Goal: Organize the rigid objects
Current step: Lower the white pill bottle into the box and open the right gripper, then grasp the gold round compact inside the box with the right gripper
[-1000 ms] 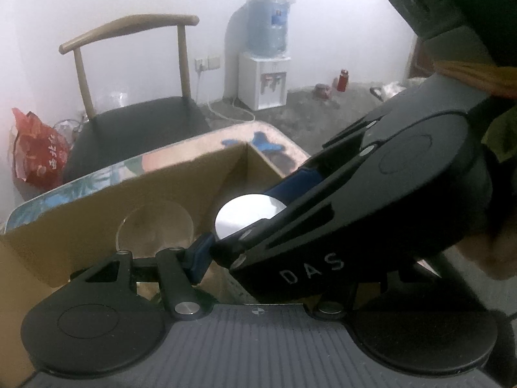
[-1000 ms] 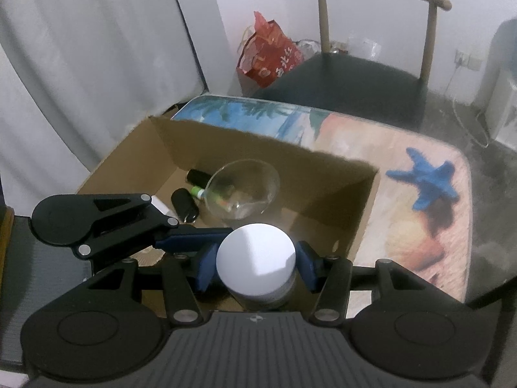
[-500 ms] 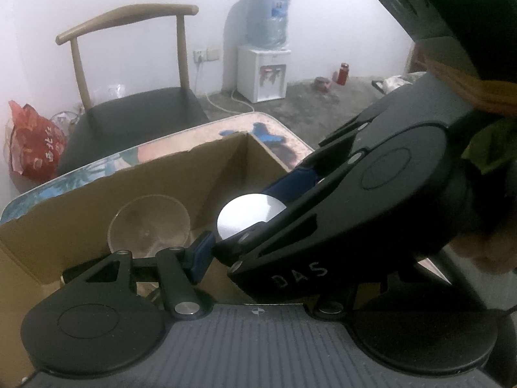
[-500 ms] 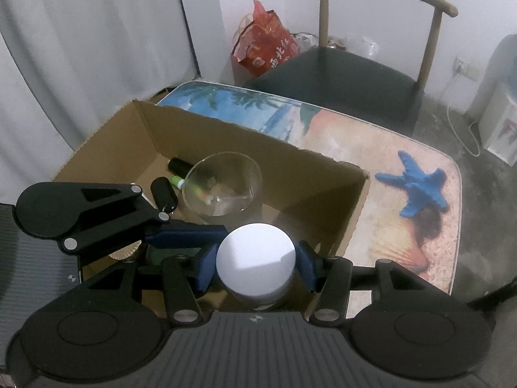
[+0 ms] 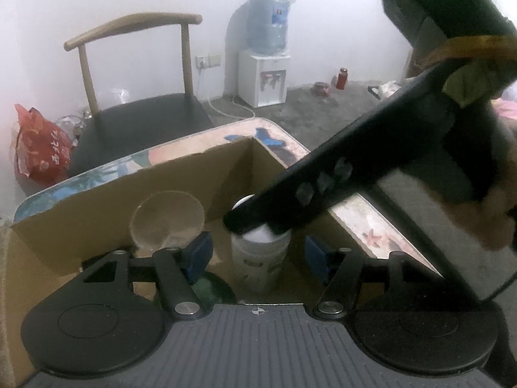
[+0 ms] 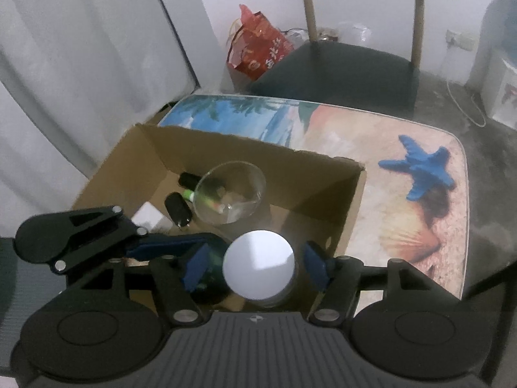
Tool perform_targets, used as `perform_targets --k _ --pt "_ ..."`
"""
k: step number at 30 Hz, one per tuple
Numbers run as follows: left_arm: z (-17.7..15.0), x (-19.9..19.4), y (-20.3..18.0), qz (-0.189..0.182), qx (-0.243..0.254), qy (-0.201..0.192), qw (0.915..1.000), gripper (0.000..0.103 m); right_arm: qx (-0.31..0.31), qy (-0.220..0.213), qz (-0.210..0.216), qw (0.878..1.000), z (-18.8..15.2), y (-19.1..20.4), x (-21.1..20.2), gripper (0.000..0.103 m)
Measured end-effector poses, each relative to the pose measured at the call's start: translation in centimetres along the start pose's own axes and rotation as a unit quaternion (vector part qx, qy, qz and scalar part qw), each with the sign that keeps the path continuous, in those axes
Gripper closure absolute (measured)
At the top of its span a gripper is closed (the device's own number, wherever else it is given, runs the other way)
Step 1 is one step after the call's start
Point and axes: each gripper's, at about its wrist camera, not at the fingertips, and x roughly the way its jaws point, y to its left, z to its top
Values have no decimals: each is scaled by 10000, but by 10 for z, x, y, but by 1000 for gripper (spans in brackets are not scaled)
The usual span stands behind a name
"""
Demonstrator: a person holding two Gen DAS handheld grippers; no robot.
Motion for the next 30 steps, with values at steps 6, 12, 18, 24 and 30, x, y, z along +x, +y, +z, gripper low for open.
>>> perform_targets --k 6,12,18,24,30 --pt "-17 -36 14 285 -77 -76 9995 41 23 -445 176 9989 2 24 -33 37" --pt "-33 -53 30 629 -138 -67 9979 46 -518 -136 290 9981 4 75 -13 48" --pt "-37 -40 56 763 -403 219 9960 51 -609 417 52 9973 13 94 45 66" --pt "-39 -33 73 764 -463 340 9954 51 -631 691 -48 9956 16 94 78 70" --pt "-44 -28 80 711 -519 459 9951 51 -692 867 -88 9938 15 97 100 70"
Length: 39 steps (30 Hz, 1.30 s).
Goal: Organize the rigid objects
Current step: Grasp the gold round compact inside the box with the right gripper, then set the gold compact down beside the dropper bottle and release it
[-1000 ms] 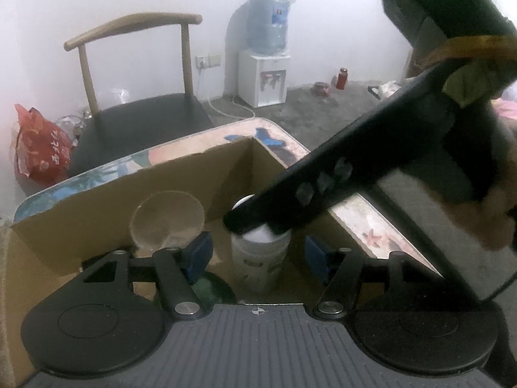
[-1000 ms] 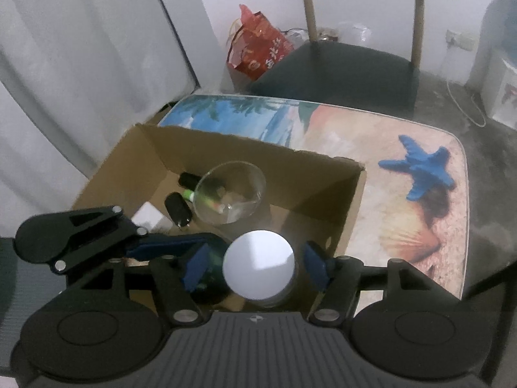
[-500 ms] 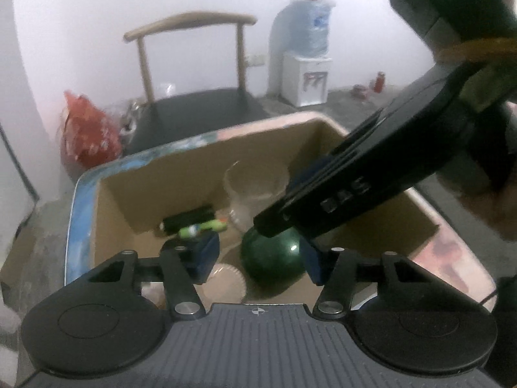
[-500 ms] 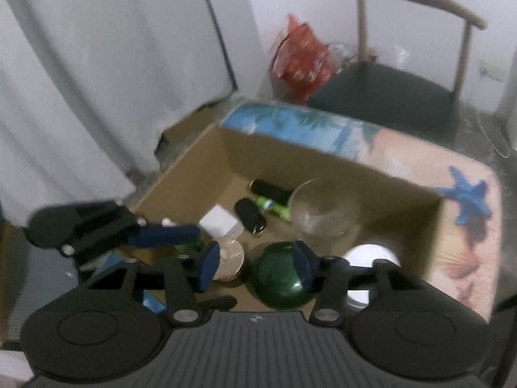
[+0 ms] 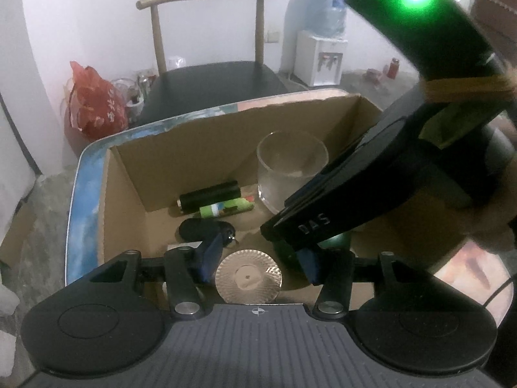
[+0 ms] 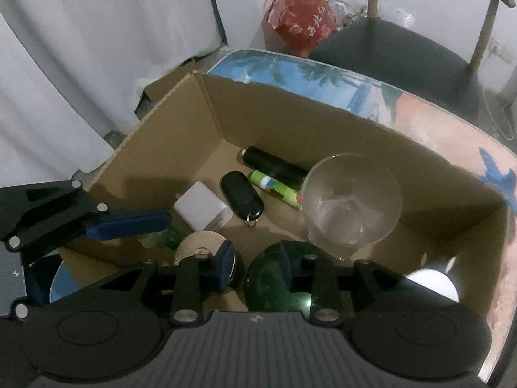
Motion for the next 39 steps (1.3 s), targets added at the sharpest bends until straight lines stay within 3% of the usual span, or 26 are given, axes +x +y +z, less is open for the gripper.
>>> perform_targets --k 8,20,26,30,39 --pt "-2 8 3 -35 15 197 9998 51 -110 107 -95 9998 9 -2 19 70" --pt "-4 8 7 -140 -108 414 9990 51 -190 266 -183 9993 -1 -7 18 70" --pt "-4 1 19 -104 -220 385 9990 51 82 -42 310 9995 9 -4 0 70" --pt "-9 0 23 -174 -287 471 9983 50 82 -13 601 9982 20 11 6 70" --pt "-9 2 22 -276 -272 516 9979 50 -174 307 636 9974 21 38 36 70"
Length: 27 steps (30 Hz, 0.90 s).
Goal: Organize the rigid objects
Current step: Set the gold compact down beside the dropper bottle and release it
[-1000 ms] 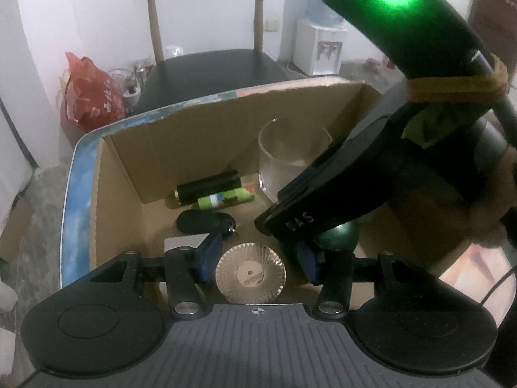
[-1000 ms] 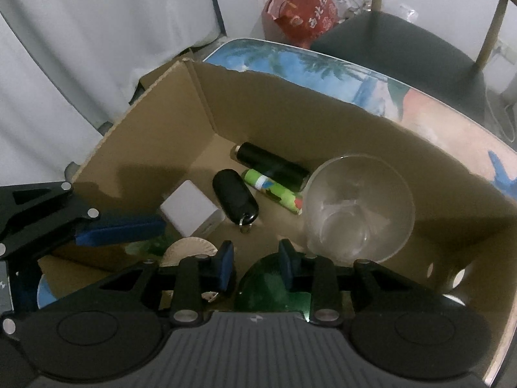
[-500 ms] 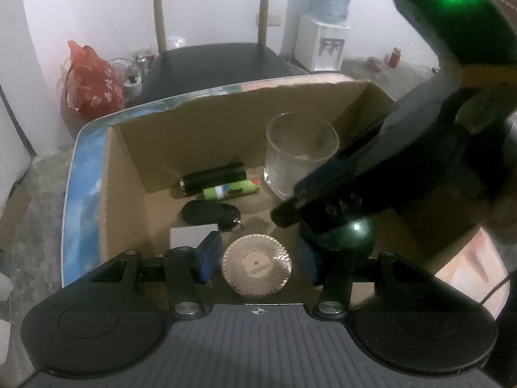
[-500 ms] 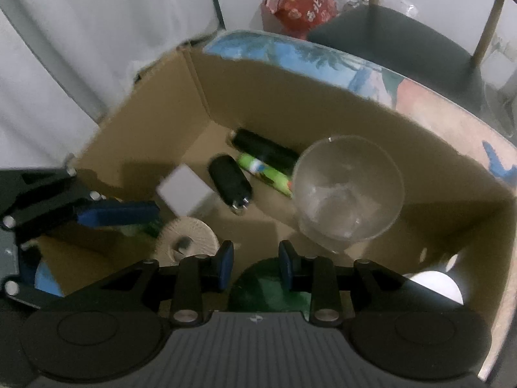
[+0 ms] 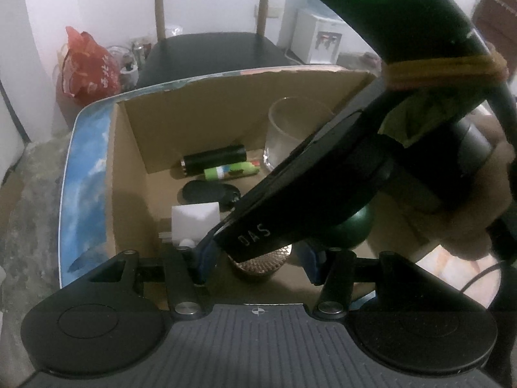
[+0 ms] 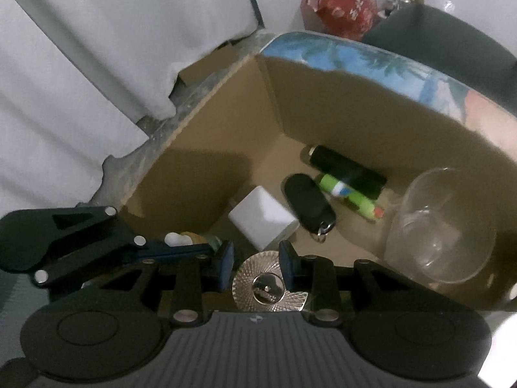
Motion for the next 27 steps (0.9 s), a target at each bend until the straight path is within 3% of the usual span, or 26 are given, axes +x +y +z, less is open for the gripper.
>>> perform_targets --k 14,27 --pt "-2 8 -9 137 218 75 9996 48 -116 -10 -190 9998 1 -2 1 71" --pt "0 16 -3 -16 29 280 9996 48 -153 113 -172 9997 -1 -6 6 70"
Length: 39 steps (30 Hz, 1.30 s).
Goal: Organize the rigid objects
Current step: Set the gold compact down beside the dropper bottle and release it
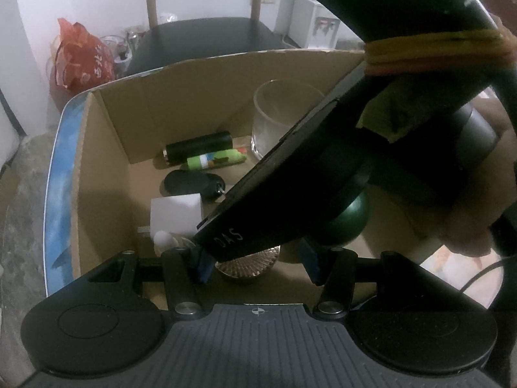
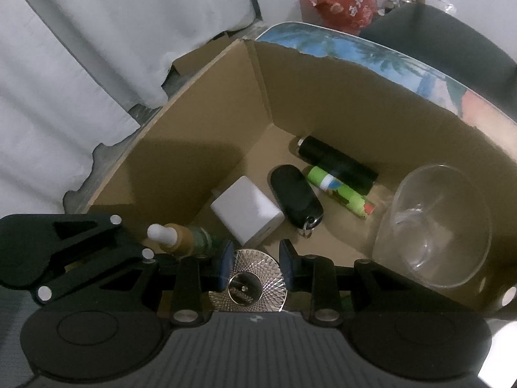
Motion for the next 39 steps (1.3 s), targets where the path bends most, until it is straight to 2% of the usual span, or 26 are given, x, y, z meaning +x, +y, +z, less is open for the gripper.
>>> perform_targets --k 23,25,27,31,36,37,39 --pt "2 2 -9 -91 -78 47 9999 48 34 97 -29 9999 -3 -3 -4 70" --pt "1 1 -9 -69 -65 9 10000 45 73 96 -22 9999 -4 -4 -5 70" --pt "0 -4 -11 -71 -38 -124 9999 42 158 -85 52 9998 -6 -5 -14 70" --pt "-3 -19 -18 -52 28 -397 9992 37 384 -731 193 9964 -14 -8 -51 70" --pt "-13 -49 -32 -28 82 -885 9960 29 712 -1677 171 9831 -46 -3 -108 67" --pt "-15 -55 -34 -48 96 -982 9951 28 811 -1875 179 9788 -54 -2 -119 65" --pt "-23 -71 -41 -100 90 -1202 9927 19 981 -2289 185 9683 -74 1 -139 52"
